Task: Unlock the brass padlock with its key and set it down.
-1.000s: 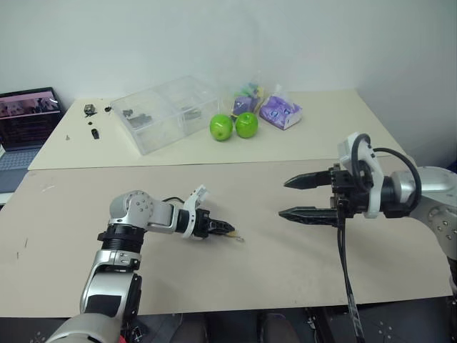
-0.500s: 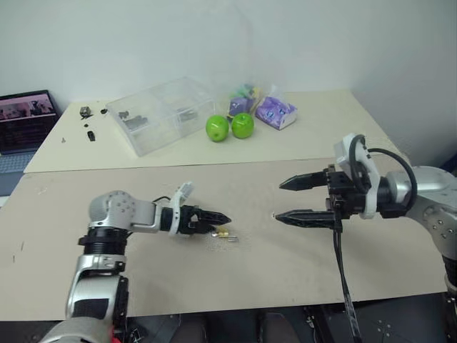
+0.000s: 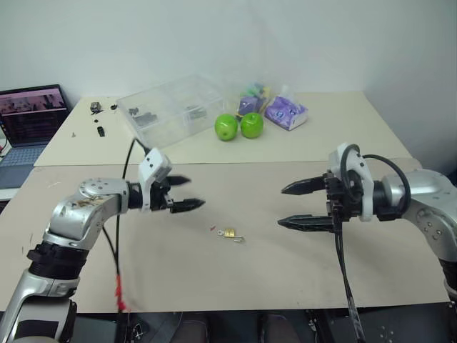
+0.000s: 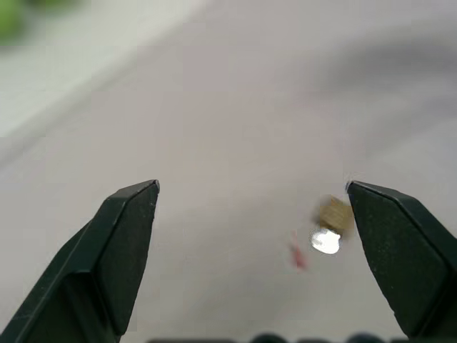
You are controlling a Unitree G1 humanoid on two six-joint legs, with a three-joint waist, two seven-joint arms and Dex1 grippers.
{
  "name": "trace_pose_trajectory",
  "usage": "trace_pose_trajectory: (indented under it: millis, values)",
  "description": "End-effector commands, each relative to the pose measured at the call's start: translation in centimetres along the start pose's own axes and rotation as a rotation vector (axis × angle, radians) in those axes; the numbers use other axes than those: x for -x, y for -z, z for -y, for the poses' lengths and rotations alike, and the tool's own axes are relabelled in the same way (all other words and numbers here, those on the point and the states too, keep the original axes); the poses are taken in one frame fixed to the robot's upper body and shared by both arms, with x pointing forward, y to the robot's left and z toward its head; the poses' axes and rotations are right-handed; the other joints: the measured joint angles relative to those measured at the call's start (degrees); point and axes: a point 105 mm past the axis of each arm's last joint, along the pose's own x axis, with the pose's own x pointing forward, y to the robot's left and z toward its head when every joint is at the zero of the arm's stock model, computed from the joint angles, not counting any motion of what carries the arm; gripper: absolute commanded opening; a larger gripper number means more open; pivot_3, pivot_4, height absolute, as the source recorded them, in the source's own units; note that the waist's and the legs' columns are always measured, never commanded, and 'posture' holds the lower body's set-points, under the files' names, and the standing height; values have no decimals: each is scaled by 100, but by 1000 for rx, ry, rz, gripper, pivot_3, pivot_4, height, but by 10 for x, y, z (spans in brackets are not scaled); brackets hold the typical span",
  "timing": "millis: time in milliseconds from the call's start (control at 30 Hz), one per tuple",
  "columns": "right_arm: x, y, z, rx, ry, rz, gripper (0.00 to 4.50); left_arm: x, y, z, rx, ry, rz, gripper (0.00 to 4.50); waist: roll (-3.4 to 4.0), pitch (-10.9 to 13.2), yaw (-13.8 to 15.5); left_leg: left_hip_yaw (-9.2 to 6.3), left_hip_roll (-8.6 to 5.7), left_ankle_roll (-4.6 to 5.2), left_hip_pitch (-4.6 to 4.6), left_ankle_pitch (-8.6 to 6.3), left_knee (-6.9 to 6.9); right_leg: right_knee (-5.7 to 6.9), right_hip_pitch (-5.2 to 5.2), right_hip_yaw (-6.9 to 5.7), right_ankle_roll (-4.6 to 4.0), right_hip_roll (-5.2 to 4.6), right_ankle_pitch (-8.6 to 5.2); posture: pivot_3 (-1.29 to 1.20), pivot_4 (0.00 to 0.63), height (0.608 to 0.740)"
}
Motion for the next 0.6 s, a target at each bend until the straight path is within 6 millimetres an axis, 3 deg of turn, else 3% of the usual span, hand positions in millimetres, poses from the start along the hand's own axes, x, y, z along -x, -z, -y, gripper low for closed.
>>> trace_pose_trajectory:
  millis: [33, 100, 200, 300, 467, 600]
  values:
    - [20, -19, -2, 58, 87, 59, 4500, 15, -15, 18, -114, 86, 34, 4484, 3, -2, -7, -1, 0, 7, -1, -4, 0, 4, 2, 3, 3, 0, 2, 0, 150, 740]
    - [24, -21, 3, 54, 141, 84, 4500, 20, -14, 25, -128, 116, 19, 4484, 3, -1, -18, 3, 0, 27, -2, -16, 4, 2, 1, 14, 6, 0, 4, 0, 150, 740]
    - [27, -11, 8, 64, 204, 43, 4500, 25, -28, 11, 5, 51, 69, 4484, -2, 1, -17, 38, -2, 38, 3, -22, 12, 2, 5, 10, 10, 9, 5, 0, 150, 740]
    - [33, 1, 12, 49, 222, 0, 4500, 32, -39, 2, -50, 20, 89, 4484, -6, 4, 1, 49, 6, 48, 9, -27, 16, 3, 8, -12, 14, 18, 3, 0, 150, 740]
    - [43, 8, 23, 80, 230, -48, 4500, 36, -23, 15, -59, 94, 14, 4484, 8, -3, -134, 69, 7, 59, 29, -33, 15, 4, 21, 3, 13, 21, 3, 0, 150, 740]
    - [37, 5, 25, 95, 209, -43, 4500, 36, -16, 20, -18, 121, -1, 4484, 6, 0, -179, 71, 12, 62, 27, -36, 16, 5, 18, 9, 13, 26, 3, 0, 150, 740]
